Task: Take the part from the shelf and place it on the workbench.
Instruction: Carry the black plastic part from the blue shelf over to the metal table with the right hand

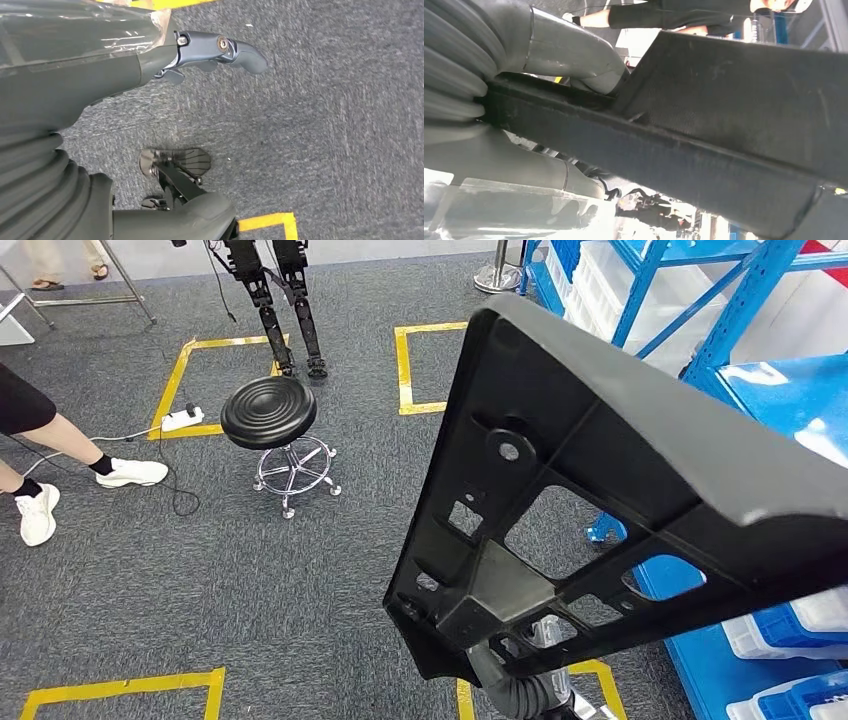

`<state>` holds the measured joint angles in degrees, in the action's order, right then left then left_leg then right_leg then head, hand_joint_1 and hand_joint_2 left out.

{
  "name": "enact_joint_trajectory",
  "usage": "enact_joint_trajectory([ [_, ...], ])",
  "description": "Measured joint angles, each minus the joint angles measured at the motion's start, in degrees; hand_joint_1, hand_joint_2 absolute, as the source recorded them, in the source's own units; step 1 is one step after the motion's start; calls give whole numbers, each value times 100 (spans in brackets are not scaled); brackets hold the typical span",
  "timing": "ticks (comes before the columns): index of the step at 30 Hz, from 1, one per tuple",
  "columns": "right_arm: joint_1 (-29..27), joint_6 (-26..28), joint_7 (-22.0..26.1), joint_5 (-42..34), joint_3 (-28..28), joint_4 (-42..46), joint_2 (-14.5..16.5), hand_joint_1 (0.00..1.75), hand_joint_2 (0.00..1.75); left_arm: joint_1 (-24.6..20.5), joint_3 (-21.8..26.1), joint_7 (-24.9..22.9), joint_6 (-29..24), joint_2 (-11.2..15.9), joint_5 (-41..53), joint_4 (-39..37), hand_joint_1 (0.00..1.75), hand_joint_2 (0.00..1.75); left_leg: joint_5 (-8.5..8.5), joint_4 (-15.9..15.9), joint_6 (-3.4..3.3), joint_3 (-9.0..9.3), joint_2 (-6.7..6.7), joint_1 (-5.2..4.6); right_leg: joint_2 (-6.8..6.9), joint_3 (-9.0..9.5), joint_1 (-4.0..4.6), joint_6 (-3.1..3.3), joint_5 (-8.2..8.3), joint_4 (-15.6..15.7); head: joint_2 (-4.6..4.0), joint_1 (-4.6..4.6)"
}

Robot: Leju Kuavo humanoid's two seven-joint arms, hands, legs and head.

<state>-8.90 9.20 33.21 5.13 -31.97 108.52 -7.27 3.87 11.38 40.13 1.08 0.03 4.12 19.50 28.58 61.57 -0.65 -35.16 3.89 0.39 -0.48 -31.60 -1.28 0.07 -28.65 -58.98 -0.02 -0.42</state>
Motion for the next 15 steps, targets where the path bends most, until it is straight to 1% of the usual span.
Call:
enact_joint_trajectory([
  [1,-5,0,1,-1,1,-1,0,175,175,-4,0,0,-1,-1,-1,-1,0,175,167,307,26,-148,-165,2,53,3,15,30,-7,0,0,-19],
  [2,-14,-1,1,-1,2,-3,0,175,175,-13,1,-1,-1,-1,-1,-1,0,175,347,692,49,-343,-282,9,114,3,30,58,-19,0,0,-35],
  [3,-21,-1,2,-1,1,-6,-1,175,175,-17,1,-1,-1,-1,-1,-1,0,175,481,1049,63,-530,-337,17,177,3,49,75,-27,-1,0,-34],
  [4,-26,-1,2,-1,1,-11,-1,175,175,-14,1,-1,0,-2,-1,-1,0,175,524,1269,65,-650,-362,22,240,6,64,88,-36,-1,0,-36],
  [5,-28,-2,2,-1,1,-15,-1,175,175,-7,1,-1,1,-3,-1,-1,0,175,459,1282,56,-667,-374,23,299,14,78,100,-45,-1,0,-36],
  [6,-27,-1,2,-1,0,-18,-1,175,175,-1,1,-1,1,-2,-1,-1,0,175,297,1060,31,-558,-390,18,354,28,90,111,-55,-1,0,-36],
  [7,-26,-2,2,-1,0,-20,-1,175,175,2,1,-1,-3,-1,-2,-1,0,175,90,672,-14,-355,-450,1,406,47,103,118,-68,1,0,-38],
  [8,-25,-1,2,-1,0,-20,2,175,175,-5,1,-1,-12,3,-5,-1,0,175,-52,281,-62,-149,-561,-32,455,66,120,117,-82,3,0,-33],
  [9,-23,-1,2,-1,-1,-21,3,175,175,-14,0,0,-20,6,-10,0,0,175,-144,-26,-108,7,-656,-69,505,79,137,109,-96,4,0,-31],
  [10,-21,-2,2,-2,-1,-24,8,175,175,-23,0,0,-30,9,-18,1,0,175,-169,-198,-147,91,-728,-105,553,87,144,94,-108,7,0,-31],
  [11,-20,-1,2,-3,-4,-27,14,175,175,-26,1,1,-38,12,-26,1,0,175,-147,-245,-169,104,-740,-132,602,94,144,76,-116,13,0,-29],
  [12,-18,-1,2,-4,-9,-31,21,175,175,-20,1,1,-42,12,-32,1,0,175,-157,-271,-192,105,-682,-145,655,110,144,55,-121,28,0,-33],
  [13,-16,1,3,-7,-14,-36,32,175,175,-4,2,1,-45,11,-36,0,0,175,-187,-325,-210,142,-621,-127,662,120,144,32,-134,23,0,-32],
  [14,-13,2,5,-8,-19,-39,40,175,175,8,3,2,-48,7,-36,-2,0,175,-221,-393,-227,186,-558,-105,594,112,145,14,-172,-30,0,-28],
  [15,-8,4,10,-10,-21,-42,46,175,175,10,3,2,-48,2,-36,-3,0,175,-262,-458,-246,228,-495,-78,473,50,144,9,-254,-185,0,-22],
])
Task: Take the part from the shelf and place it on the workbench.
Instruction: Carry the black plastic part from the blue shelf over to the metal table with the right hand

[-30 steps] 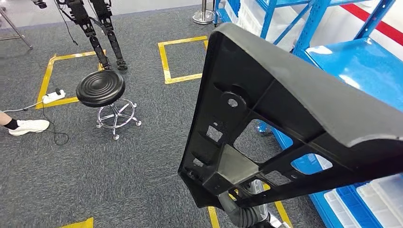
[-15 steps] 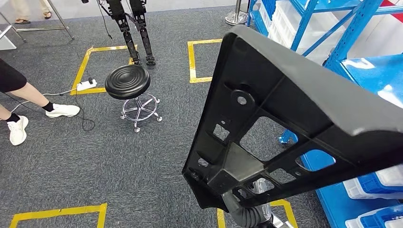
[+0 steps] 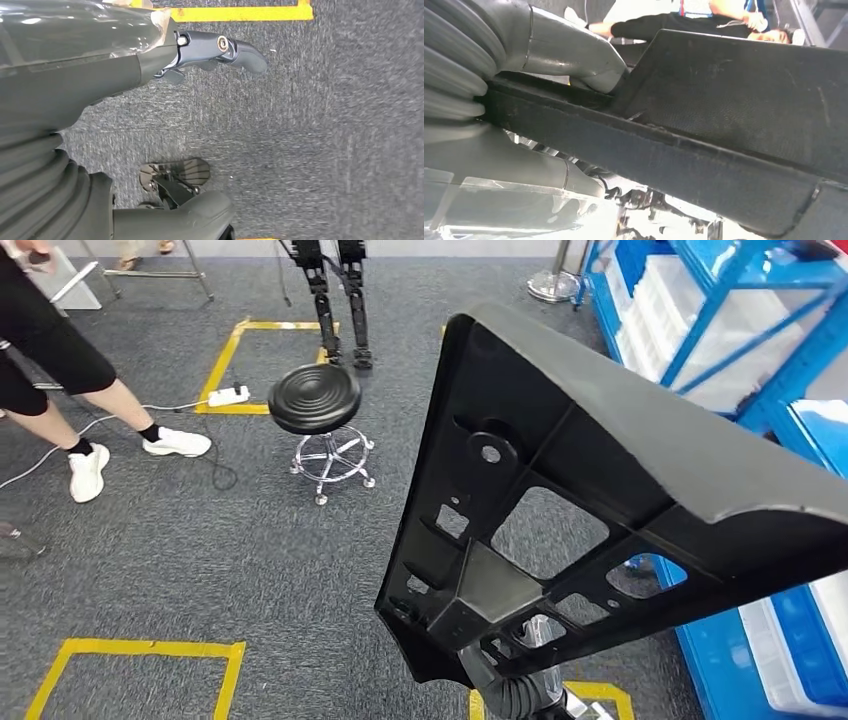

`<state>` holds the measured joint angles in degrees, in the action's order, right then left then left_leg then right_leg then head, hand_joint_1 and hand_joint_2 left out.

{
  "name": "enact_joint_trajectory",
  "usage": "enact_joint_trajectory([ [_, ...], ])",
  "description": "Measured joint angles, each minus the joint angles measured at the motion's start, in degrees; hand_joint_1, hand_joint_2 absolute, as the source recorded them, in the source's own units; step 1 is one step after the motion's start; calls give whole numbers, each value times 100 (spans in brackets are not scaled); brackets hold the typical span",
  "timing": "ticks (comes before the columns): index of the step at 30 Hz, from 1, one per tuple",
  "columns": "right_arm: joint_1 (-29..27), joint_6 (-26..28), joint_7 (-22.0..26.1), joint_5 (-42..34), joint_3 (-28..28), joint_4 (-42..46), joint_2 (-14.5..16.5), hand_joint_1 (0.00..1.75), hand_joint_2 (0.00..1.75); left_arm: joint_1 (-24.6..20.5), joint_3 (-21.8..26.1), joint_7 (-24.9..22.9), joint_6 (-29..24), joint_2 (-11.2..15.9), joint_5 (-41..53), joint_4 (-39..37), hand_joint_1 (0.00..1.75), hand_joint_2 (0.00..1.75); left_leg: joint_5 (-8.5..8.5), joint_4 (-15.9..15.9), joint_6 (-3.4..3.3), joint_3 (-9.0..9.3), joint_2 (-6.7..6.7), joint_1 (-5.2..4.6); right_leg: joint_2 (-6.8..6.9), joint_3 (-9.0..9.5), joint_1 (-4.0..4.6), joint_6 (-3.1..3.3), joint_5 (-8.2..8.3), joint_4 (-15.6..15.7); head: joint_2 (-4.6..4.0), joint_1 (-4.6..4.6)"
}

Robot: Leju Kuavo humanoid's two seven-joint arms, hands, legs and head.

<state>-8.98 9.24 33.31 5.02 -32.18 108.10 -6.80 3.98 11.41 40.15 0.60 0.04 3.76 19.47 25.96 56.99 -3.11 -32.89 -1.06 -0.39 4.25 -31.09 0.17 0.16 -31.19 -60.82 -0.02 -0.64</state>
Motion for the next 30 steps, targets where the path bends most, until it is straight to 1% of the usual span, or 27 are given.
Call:
enact_joint_trajectory([
  [2,-2,3,8,-3,-1,-17,3,175,175,-15,0,-1,-1,-15,1,-2,0,175,-42,-58,-19,36,127,34,-279,-297,-28,18,-265,-616,0,24],
  [3,-5,5,11,-3,-1,-31,2,175,175,-19,0,-2,-1,-20,2,-2,0,175,-48,-56,-22,32,195,39,-343,-485,-47,18,-386,-974,0,32],
  [4,-9,7,11,-4,-1,-48,-1,175,175,-16,0,-2,-1,-25,2,-2,0,175,-47,-53,-19,32,268,46,-367,-624,-68,-8,-438,-1214,0,38],
  [5,-11,9,12,-4,-1,-62,-2,175,175,-9,0,-2,-1,-29,2,-2,0,175,-44,-49,-10,34,343,55,-377,-678,-95,-58,-402,-1266,0,38],
  [6,-10,9,13,-5,-1,-70,-4,175,175,-1,0,-2,-1,-34,2,-3,0,175,-39,-40,8,39,420,69,-390,-628,-124,-128,-280,-1103,0,37],
  [7,-9,9,15,-9,-1,-74,-6,175,175,4,0,-2,0,-40,2,-3,0,175,-28,-23,35,43,495,85,-434,-488,-160,-207,-104,-760,0,38],
  [8,-5,9,19,-15,-1,-76,-8,175,175,5,0,-2,1,-44,2,-4,0,175,-9,9,74,36,565,96,-521,-332,-198,-271,55,-390,0,42],
  [9,3,9,23,-25,-3,-80,-9,175,175,6,0,-2,1,-45,1,-4,0,175,22,52,125,20,629,98,-593,-202,-223,-287,171,-95,0,48],
  [10,11,10,29,-34,-4,-85,-10,175,175,8,-1,-2,1,-46,1,-4,0,175,46,87,173,-1,679,97,-646,-122,-233,-269,230,79,0,51],
  [11,21,13,34,-43,-5,-89,-10,175,175,13,-1,-2,2,-45,0,-4,0,175,63,108,213,-24,716,96,-660,-96,-225,-222,240,131,0,50],
  [13,42,20,39,-57,-6,-91,-7,175,175,34,-3,-2,9,-44,0,-4,0,175,65,115,262,-46,771,124,-580,-82,-211,-124,253,139,0,42],
  [14,52,27,39,-64,-6,-90,-3,175,175,47,-3,-2,15,-44,1,-4,0,175,95,161,281,-67,719,138,-541,-76,-213,-91,261,146,0,37],
  [15,56,35,39,-72,-7,-86,1,175,175,53,-4,-2,22,-44,1,-4,0,175,179,298,304,-130,612,146,-495,-71,-216,-61,265,152,0,26],
  [17,43,61,39,-84,-7,-77,6,175,175,40,-5,-2,36,-43,2,-4,0,175,508,901,348,-428,304,147,-391,-64,-190,-16,253,156,0,2],
  [18,33,73,39,-87,-7,-73,7,175,175,27,-5,-2,43,-42,2,-4,0,175,679,1282,362,-627,204,148,-329,-65,-169,4,242,154,0,-8],
  [19,26,84,39,-87,-7,-72,7,175,175,19,-7,-2,47,-42,3,-4,0,175,783,1588,365,-791,153,150,-266,-63,-149,19,231,153,0,-8],
  [20,22,91,39,-87,-7,-72,7,175,175,19,-8,-2,51,-42,5,-5,0,175,786,1726,354,-874,130,150,-204,-59,-131,33,221,152,0,-8],
  [21,22,95,39,-87,-7,-72,7,175,175,22,-8,-2,54,-41,7,-5,0,175,687,1655,330,-850,118,146,-150,-49,-114,47,210,152,0,-9],
  [22,23,97,39,-87,-7,-69,8,175,175,24,-9,-2,55,-41,8,-6,0,175,503,1372,288,-713,86,133,-97,-32,-97,56,197,154,0,-8],
  [23,24,99,39,-87,-6,-63,9,175,175,22,-9,-2,58,-38,9,-6,0,175,309,974,224,-511,-25,101,-49,-12,-86,63,184,157,0,-7],
  [24,24,101,39,-87,-5,-54,10,175,175,14,-11,-2,63,-33,10,-6,0,175,171,620,163,-330,-155,62,0,7,-60,57,167,159,0,-2],
  [25,25,103,39,-89,-3,-43,11,175,175,2,-15,-2,69,-27,11,-5,0,175,93,363,111,-202,-263,18,47,20,-53,47,153,163,0,-3],
  [26,25,104,38,-91,-2,-33,12,175,175,-8,-21,-1,75,-20,11,-5,0,175,83,246,75,-150,-332,-20,94,30,-51,30,142,169,0,-1],
  [27,26,105,37,-94,-1,-26,13,175,175,-14,-28,-1,81,-13,9,-4,0,175,93,227,58,-153,-304,-43,148,43,-49,6,133,181,0,-5],
  [28,25,105,35,-97,1,-12,13,175,175,-16,-36,0,86,-9,4,-4,0,175,75,183,39,-128,-234,-49,191,65,-57,-18,126,200,0,-14],
  [29,31,105,33,-98,1,-1,12,175,175,-10,-44,1,93,-7,-2,-4,0,175,43,120,27,-87,-169,-37,160,81,-57,-43,107,188,0,-7],
  [30,37,106,32,-100,1,11,10,175,175,-10,-51,1,99,-7,-6,-4,0,175,6,52,11,-40,-101,-16,57,60,-56,-57,55,102,0,-3],
])
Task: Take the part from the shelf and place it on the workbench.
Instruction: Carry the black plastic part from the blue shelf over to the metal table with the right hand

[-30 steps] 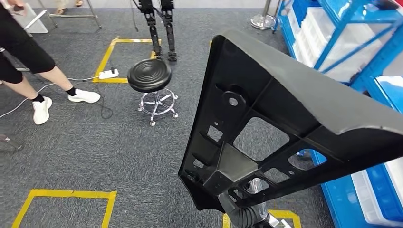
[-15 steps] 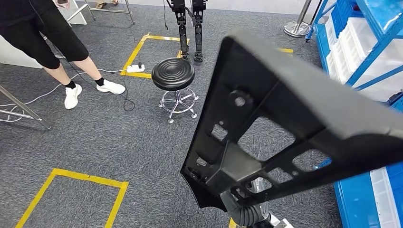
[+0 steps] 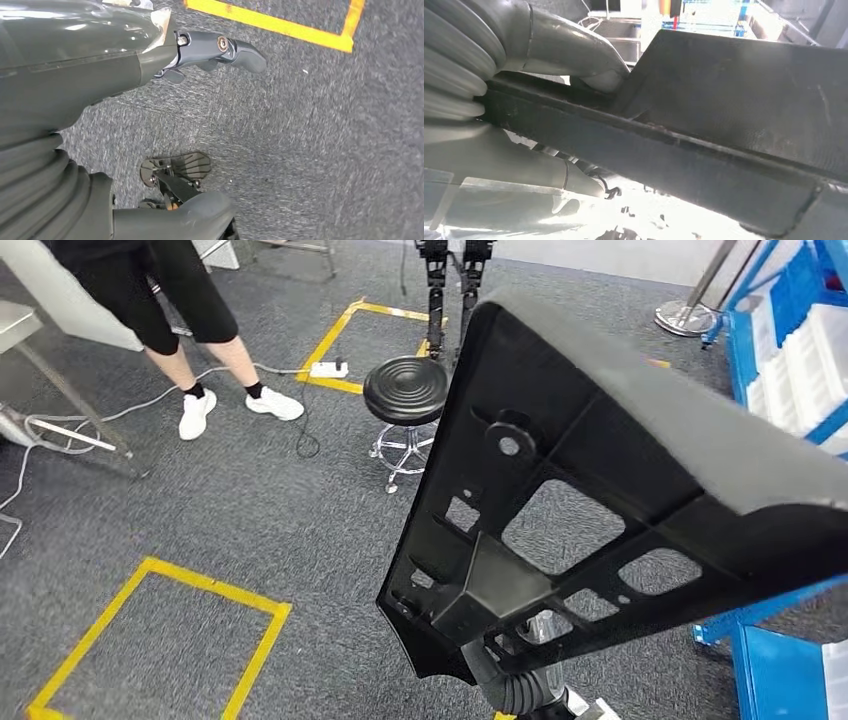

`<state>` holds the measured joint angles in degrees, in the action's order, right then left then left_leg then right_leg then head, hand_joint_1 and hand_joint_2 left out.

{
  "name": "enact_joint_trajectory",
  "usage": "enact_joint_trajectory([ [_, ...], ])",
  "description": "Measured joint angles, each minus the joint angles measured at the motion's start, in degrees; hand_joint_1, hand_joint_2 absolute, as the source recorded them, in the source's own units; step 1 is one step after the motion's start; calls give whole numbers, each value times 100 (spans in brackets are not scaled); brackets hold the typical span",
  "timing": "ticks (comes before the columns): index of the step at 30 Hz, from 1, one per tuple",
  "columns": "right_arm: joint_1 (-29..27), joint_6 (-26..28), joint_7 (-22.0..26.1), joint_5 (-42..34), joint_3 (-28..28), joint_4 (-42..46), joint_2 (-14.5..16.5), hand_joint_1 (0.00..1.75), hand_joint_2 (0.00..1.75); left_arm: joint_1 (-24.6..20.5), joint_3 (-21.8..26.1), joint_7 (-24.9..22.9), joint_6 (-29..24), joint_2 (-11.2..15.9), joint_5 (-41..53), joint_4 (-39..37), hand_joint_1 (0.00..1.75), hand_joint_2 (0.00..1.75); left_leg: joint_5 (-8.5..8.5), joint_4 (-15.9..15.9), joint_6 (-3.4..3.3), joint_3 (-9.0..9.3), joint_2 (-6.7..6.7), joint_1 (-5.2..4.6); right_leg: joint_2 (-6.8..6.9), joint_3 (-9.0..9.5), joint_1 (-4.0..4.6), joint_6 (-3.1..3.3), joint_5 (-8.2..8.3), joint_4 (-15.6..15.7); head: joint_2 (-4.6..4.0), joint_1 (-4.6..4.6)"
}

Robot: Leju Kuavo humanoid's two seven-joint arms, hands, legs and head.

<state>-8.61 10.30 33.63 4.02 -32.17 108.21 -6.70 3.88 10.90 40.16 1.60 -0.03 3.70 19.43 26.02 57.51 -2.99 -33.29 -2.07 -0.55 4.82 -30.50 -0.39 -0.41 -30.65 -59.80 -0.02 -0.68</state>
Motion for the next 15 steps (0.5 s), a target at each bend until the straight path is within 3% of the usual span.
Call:
enact_joint_trajectory([
  [1,4,2,-1,-2,0,10,-2,175,175,-6,-6,0,4,-3,-3,0,0,175,-35,-61,-13,46,70,26,-143,-81,-3,1,-94,-193,0,15],
  [3,-3,9,-4,-5,0,9,-9,175,175,-28,-17,-1,8,-8,-6,0,0,175,-59,-96,-28,63,212,50,-387,-421,-29,33,-361,-855,0,36],
  [5,-16,13,-12,-7,-1,1,-20,175,175,-33,-33,-2,12,-12,-9,0,0,175,-55,-93,-26,63,369,57,-433,-723,-52,3,-491,-1354,0,42],
  [6,-16,13,-14,-7,-1,-2,-24,175,175,-28,-43,-2,14,-13,-10,0,0,175,-50,-89,-18,68,451,63,-442,-741,-64,-47,-424,-1322,0,42],
  [7,-15,13,-14,-6,-1,-4,-26,175,175,-23,-51,-3,15,-15,-10,0,0,175,-43,-83,-5,77,532,71,-459,-653,-81,-111,-276,-1077,0,42],
  [9,-13,13,-14,-5,-1,-4,-28,175,175,-19,-61,-3,15,-18,-10,0,0,175,-10,-43,51,89,680,73,-594,-332,-122,-209,74,-319,0,44],
  [11,-10,13,-14,-4,-1,-4,-29,175,175,-11,-64,-3,15,-19,-10,0,0,175,31,7,127,68,784,66,-684,-145,-132,-176,229,78,0,36],
  [13,1,13,-13,-5,-1,-4,-28,175,175,11,-68,-3,15,-18,-11,-1,0,175,42,22,190,36,844,88,-631,-118,-113,-83,248,104,0,24],
  [15,17,13,-14,-7,4,-3,-18,175,175,29,-75,-3,16,-18,-11,-1,0,175,108,130,246,-21,688,111,-560,-107,-124,-15,263,120,0,8],
])
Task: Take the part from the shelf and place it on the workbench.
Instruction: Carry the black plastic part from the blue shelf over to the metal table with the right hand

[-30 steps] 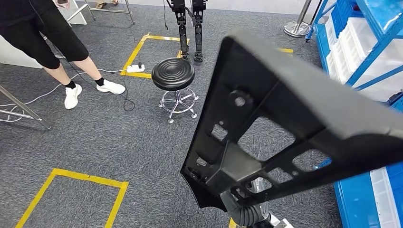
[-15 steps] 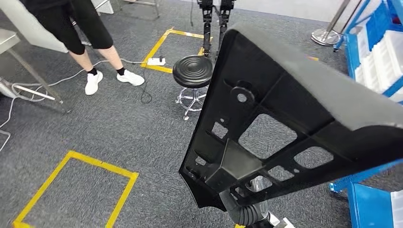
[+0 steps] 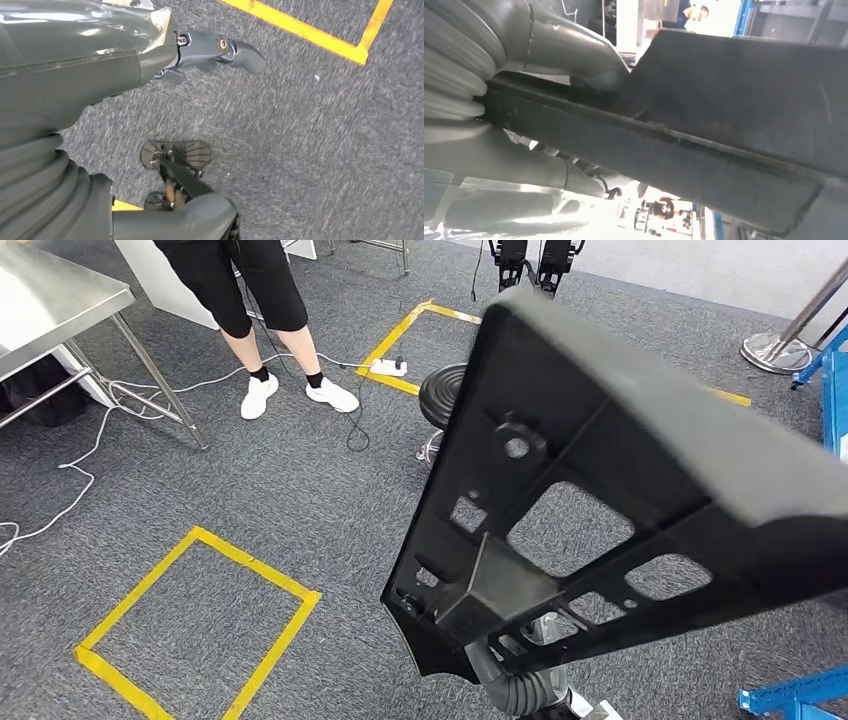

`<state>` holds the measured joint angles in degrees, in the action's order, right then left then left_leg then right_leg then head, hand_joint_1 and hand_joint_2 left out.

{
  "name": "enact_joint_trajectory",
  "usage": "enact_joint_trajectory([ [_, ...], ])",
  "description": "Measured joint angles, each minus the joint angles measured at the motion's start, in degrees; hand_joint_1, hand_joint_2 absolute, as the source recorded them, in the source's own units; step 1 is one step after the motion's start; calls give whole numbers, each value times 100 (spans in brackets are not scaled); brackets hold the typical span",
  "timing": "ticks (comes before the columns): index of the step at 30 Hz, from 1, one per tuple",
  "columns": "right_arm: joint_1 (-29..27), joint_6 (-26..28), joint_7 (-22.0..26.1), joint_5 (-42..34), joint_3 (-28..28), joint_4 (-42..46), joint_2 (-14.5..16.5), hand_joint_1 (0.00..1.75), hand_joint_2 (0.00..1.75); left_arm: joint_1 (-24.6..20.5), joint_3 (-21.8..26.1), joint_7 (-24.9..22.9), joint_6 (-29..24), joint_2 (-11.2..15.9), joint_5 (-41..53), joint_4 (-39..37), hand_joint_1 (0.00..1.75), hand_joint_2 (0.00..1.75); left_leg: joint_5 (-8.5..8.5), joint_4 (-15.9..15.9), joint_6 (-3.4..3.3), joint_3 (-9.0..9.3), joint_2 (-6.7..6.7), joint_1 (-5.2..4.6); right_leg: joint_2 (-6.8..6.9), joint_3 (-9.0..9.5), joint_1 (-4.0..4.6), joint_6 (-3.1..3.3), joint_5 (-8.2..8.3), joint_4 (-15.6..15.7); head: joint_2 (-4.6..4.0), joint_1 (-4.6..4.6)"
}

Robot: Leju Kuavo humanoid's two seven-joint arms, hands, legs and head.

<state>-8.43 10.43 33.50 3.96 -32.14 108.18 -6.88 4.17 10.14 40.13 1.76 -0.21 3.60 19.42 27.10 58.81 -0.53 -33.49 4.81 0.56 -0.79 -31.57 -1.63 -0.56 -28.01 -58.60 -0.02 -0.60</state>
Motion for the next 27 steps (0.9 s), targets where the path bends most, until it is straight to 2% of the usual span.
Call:
enact_joint_trajectory([
  [2,0,1,0,-2,5,1,12,175,175,-14,-5,0,0,1,0,1,0,175,277,505,58,-244,-296,9,95,17,-7,58,-10,12,0,-30],
  [3,-4,1,0,-2,8,1,14,175,175,-25,-7,0,-1,1,-1,1,0,175,457,888,82,-443,-394,14,149,24,3,81,-25,12,0,-45],
  [4,-7,1,0,-2,8,0,15,175,175,-30,-8,0,-1,2,-1,1,0,175,602,1266,99,-647,-435,24,208,31,11,98,-37,11,0,-47],
  [5,-7,2,0,-2,9,-1,15,175,175,-27,-9,0,-1,1,-1,1,0,175,652,1514,109,-792,-454,31,266,41,18,112,-50,11,0,-47],
  [6,-6,2,-1,-2,9,-1,15,175,175,-20,-11,0,-1,1,-1,1,0,175,591,1555,111,-837,-464,37,321,55,22,121,-64,11,0,-49],
  [7,-5,2,-1,-2,10,-1,15,175,175,-14,-12,0,-1,2,-1,1,0,175,427,1369,102,-763,-486,42,374,78,25,123,-82,11,0,-49],
  [8,-3,1,-1,-2,10,-1,16,175,175,-13,-13,0,-1,2,-1,1,0,175,203,990,80,-581,-550,41,424,106,29,118,-102,11,0,-49],
  [10,-1,1,-1,-2,13,1,19,175,175,-30,-14,1,-4,4,-1,1,0,175,-88,245,18,-209,-782,-6,514,158,58,82,-144,13,0,-42],
  [11,-1,2,-2,-1,13,1,21,175,175,-45,-15,1,-7,4,-1,1,0,175,-132,49,-13,-116,-856,-35,555,173,72,56,-161,15,0,-39],
  [12,-2,2,-3,1,14,1,22,175,175,-60,-15,1,-9,4,-2,0,0,175,-115,-9,-38,-98,-872,-66,599,182,80,28,-174,21,0,-37],
  [14,-4,1,-7,13,15,3,31,175,175,-74,-16,1,-11,4,-5,-1,0,175,-137,-63,-104,-87,-738,-73,699,205,95,-31,-192,56,0,-43],
  [15,-3,1,-13,22,17,5,37,175,175,-72,-15,3,-12,1,-7,-1,0,175,-162,-122,-134,-49,-677,-63,674,216,91,-58,-213,40,0,-35],
  [16,-2,0,-19,35,21,8,47,175,175,-75,-15,3,-12,-4,-8,-2,0,175,-191,-183,-173,-6,-614,-45,572,181,98,-65,-276,-66,0,-29],
  [17,-5,0,-25,49,25,11,56,175,175,-86,-15,2,-12,-9,-7,-2,0,175,-217,-234,-199,36,-549,-23,427,74,99,-55,-389,-302,0,-9],
  [18,-13,0,-36,68,29,11,61,175,175,-99,-15,2,-11,-17,-7,-3,0,175,-221,-246,-213,50,-484,-26,268,-90,78,-32,-529,-644,0,12],
  [19,-27,1,-45,88,32,11,65,175,175,-118,-15,0,-11,-22,-5,-3,0,175,-222,-247,-228,52,-409,-26,171,-302,78,-11,-673,-1030,0,21],
  [20,-42,1,-54,104,34,9,66,175,175,-129,-15,0,-10,-26,-4,-3,0,175,-220,-245,-230,53,-332,-31,135,-488,71,-13,-763,-1339,0,35],
  [21,-54,1,-62,117,36,8,66,175,175,-132,-15,0,-8,-31,-3,-3,0,175,-216,-242,-230,55,-253,-35,123,-596,70,-39,-760,-1474,0,34],
  [22,-59,1,-65,127,36,6,68,175,175,-133,-15,0,-7,-33,-2,-4,0,175,-212,-237,-226,59,-178,-37,115,-601,70,-83,-664,-1396,0,36],
  [23,-60,0,-66,136,36,5,69,175,175,-131,-15,0,-4,-35,-1,-4,0,175,-205,-228,-217,64,-101,-37,92,-505,65,-136,-488,-1113,0,36],
  [24,-58,0,-72,144,37,5,72,175,175,-130,-15,0,-3,-38,-1,-5,0,175,-194,-212,-200,62,-28,-37,7,-347,52,-186,-284,-706,0,39],
  [25,-57,-6,-88,157,37,6,82,175,175,-134,-15,-1,-3,-39,-2,-8,0,175,-176,-182,-172,54,38,-51,-76,-209,44,-199,-126,-349,0,43],
  [26,-55,-17,-115,170,38,8,96,175,175,-140,-15,-1,-4,-40,-3,-11,0,175,-160,-155,-143,40,93,-59,-146,-104,35,-182,-17,-97,0,41],
  [27,-50,-33,-150,185,40,10,121,175,175,-149,-15,-1,-7,-40,-5,-23,0,175,-148,-136,-112,17,135,-64,-191,-54,36,-146,26,22,0,41],
])
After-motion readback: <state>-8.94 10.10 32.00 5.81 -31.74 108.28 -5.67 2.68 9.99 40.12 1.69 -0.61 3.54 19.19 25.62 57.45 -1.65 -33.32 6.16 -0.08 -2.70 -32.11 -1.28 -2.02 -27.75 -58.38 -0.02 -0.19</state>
